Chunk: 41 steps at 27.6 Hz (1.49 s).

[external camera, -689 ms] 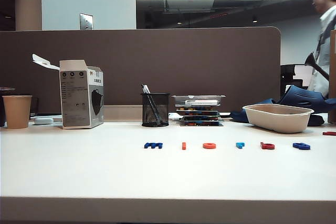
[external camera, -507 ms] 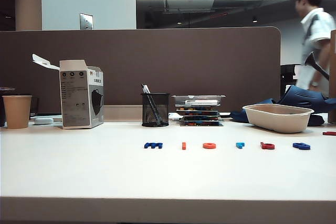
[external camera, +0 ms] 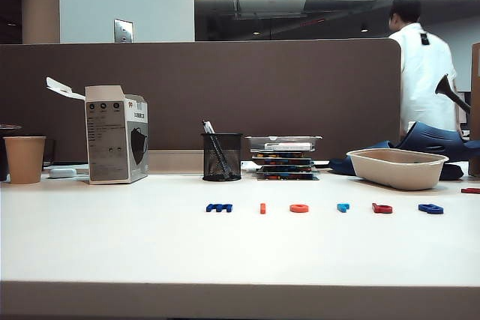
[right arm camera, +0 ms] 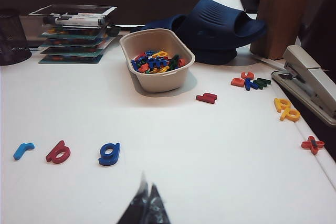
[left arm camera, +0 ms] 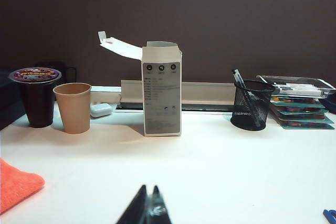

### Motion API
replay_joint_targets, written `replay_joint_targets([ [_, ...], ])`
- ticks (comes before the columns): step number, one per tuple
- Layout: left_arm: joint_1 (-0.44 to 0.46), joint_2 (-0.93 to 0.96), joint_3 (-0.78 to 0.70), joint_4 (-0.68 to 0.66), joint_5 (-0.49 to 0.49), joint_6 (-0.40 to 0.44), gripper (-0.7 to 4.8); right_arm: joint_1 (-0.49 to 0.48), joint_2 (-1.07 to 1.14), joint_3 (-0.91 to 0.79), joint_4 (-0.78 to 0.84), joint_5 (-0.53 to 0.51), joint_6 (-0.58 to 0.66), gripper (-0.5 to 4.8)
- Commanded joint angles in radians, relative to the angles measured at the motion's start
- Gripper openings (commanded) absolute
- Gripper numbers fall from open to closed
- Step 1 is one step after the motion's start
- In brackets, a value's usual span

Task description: Select the appropriate letters from the row of letter magnets placed on the table to arrange into the word "big".

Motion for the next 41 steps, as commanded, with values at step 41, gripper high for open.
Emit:
replay_joint_targets([
  [41,-0.269,0.792,1.393,-1.085,0.391,-0.433,-0.05,0.001,-0.007,-0.005,0.009,0.003,-0.003,-0.05],
])
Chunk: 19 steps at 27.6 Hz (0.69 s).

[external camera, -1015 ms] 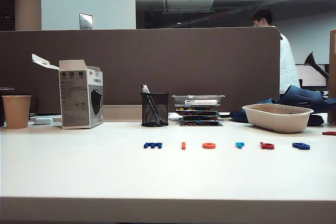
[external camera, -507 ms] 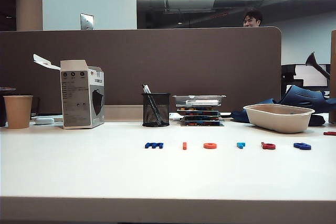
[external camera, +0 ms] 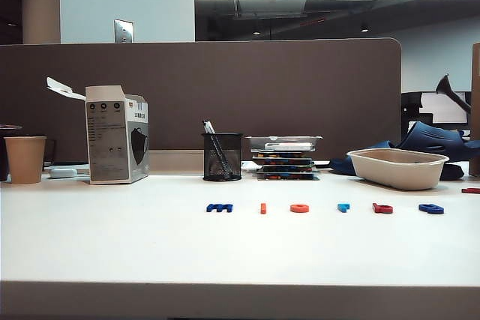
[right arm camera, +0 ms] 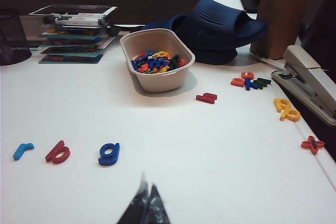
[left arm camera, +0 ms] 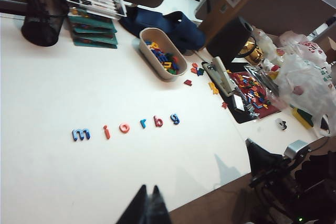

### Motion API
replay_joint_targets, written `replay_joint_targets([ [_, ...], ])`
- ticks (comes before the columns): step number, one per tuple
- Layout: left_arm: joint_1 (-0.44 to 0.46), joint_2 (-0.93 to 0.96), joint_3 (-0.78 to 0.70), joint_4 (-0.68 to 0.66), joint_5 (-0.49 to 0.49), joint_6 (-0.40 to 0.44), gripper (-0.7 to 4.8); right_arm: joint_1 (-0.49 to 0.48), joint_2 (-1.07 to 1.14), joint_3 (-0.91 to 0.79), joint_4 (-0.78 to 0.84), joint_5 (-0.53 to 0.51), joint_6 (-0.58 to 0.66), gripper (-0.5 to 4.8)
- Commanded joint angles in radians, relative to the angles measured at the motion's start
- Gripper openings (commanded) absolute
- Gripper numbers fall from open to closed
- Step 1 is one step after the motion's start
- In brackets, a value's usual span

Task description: Select the appropriate letters from the row of letter magnets placed on the table to arrange into the word "big".

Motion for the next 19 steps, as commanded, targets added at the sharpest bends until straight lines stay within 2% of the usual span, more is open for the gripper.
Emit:
replay_joint_targets([
  [1,-0.126,0.051,0.051,-0.021,-0.123,-0.066,-0.05,0.000,-0.007,-0.005,0.010,0.002,-0.002,-0.05],
  [5,-0.304,0.118,0.098,-0.070,-0.288,-0.138,-0.05,0.001,-0.007,-0.005,0.009,0.002,-0.002,-0.05],
  [8,-0.407,0.161,0.104,-0.074,-0.349,-0.220,-0.05,0.000,-0.007,-0.005,0.009,0.002,-0.002,-0.05],
  [13,-0.511,0.225,0.104,-0.074,-0.443,-0.343,-0.05,0.000,-0.007,-0.005,0.008,0.004,-0.002,-0.05],
  [19,-0.624,0.277,0.104,-0.074,-0.553,-0.418,-0.05,0.000,-0.007,-0.005,0.009,0.005,-0.002,-0.06],
])
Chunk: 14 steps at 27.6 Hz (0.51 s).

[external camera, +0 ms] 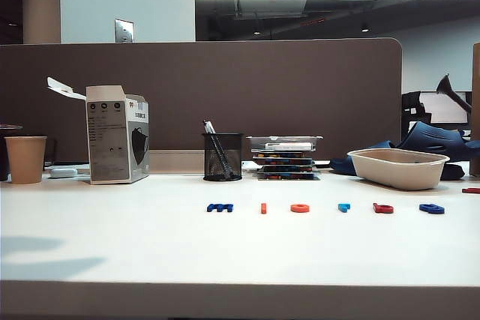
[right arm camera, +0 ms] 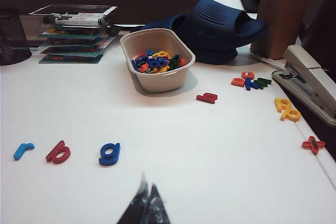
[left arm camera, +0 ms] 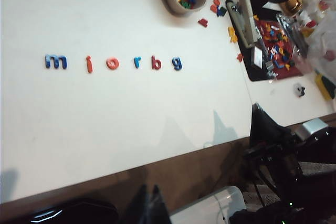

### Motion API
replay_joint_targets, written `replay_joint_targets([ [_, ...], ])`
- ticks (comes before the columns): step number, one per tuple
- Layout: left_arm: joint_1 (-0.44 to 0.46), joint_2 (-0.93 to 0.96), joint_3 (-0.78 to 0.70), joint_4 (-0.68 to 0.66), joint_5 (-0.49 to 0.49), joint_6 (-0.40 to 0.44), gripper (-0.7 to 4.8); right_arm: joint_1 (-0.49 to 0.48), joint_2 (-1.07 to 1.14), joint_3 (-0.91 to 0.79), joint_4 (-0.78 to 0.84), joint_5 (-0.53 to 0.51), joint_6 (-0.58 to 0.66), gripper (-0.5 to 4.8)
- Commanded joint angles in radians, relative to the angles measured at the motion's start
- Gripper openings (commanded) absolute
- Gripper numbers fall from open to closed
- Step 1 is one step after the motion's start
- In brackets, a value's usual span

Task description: Select the appropriate letters from the row of letter magnets placed on the table to arrange into the word "big".

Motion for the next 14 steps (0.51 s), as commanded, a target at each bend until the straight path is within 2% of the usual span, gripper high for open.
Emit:
replay_joint_targets([
  [1,-0.063,0.018,0.006,0.003,-0.093,-0.051,-0.05,0.001,-0.007,-0.005,0.009,0.003,-0.002,-0.05],
  [3,-0.136,0.032,0.006,0.013,-0.192,-0.081,-0.05,0.001,-0.007,-0.005,0.009,0.001,-0.002,-0.05],
  [7,-0.173,0.032,0.006,0.025,-0.318,-0.080,-0.03,0.002,-0.007,-0.005,0.010,0.000,-0.002,-0.05],
  [14,-0.172,0.032,0.006,0.024,-0.328,-0.080,-0.04,0.004,-0.007,0.051,-0.004,-0.032,0.057,-0.06],
])
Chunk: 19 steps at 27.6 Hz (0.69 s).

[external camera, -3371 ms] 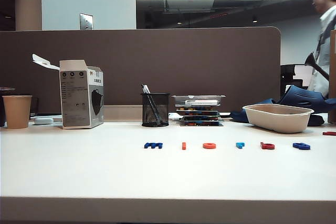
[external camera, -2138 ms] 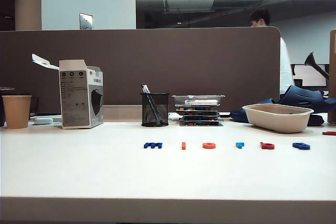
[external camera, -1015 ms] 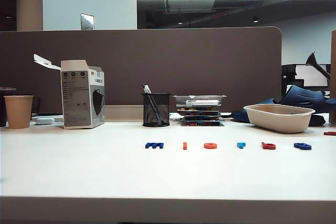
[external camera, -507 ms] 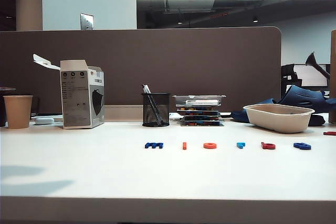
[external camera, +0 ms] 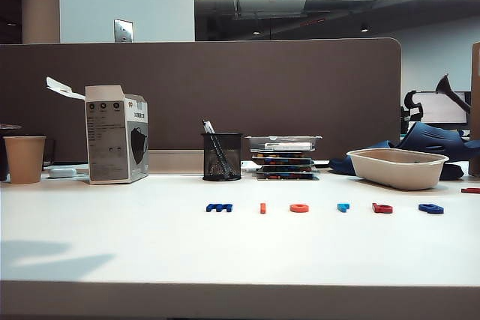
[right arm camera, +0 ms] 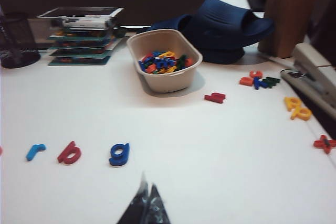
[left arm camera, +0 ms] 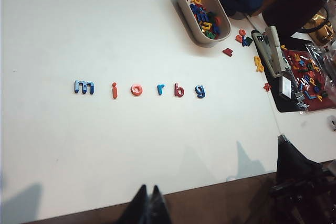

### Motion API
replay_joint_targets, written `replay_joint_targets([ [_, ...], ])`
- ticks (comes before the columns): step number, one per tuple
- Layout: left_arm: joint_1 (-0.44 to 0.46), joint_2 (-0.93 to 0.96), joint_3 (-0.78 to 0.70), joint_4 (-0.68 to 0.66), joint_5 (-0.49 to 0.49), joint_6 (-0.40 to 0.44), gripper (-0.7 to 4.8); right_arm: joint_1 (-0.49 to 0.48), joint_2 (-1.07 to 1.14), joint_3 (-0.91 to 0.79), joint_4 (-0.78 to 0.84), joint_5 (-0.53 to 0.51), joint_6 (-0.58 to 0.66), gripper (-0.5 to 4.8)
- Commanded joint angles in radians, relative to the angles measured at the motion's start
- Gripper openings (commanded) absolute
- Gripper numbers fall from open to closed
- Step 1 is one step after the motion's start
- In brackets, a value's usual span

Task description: Select the appropriate letters from the row of letter magnets placed on the table to arrange into the word "big".

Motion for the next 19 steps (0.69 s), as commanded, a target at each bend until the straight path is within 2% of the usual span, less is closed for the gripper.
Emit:
replay_joint_targets([
  [1,0.001,-0.001,0.005,0.013,-0.009,-0.002,-0.04,0.002,-0.007,0.066,-0.019,0.007,0.023,-0.06],
  [8,0.001,-0.001,0.006,0.013,-0.009,-0.002,-0.04,0.002,0.050,0.251,-0.177,0.030,0.023,-0.06],
  [12,0.001,-0.001,0.005,0.013,-0.009,-0.002,-0.04,0.002,0.155,0.379,-0.282,0.033,0.023,-0.06],
  [16,0.001,-0.001,0.005,0.013,-0.009,-0.002,-0.04,0.002,0.404,0.594,-0.437,0.028,0.023,-0.06],
  [19,0.001,-0.001,0.005,0.012,-0.009,-0.002,-0.04,0.014,0.560,0.711,-0.406,-0.026,0.023,-0.06],
])
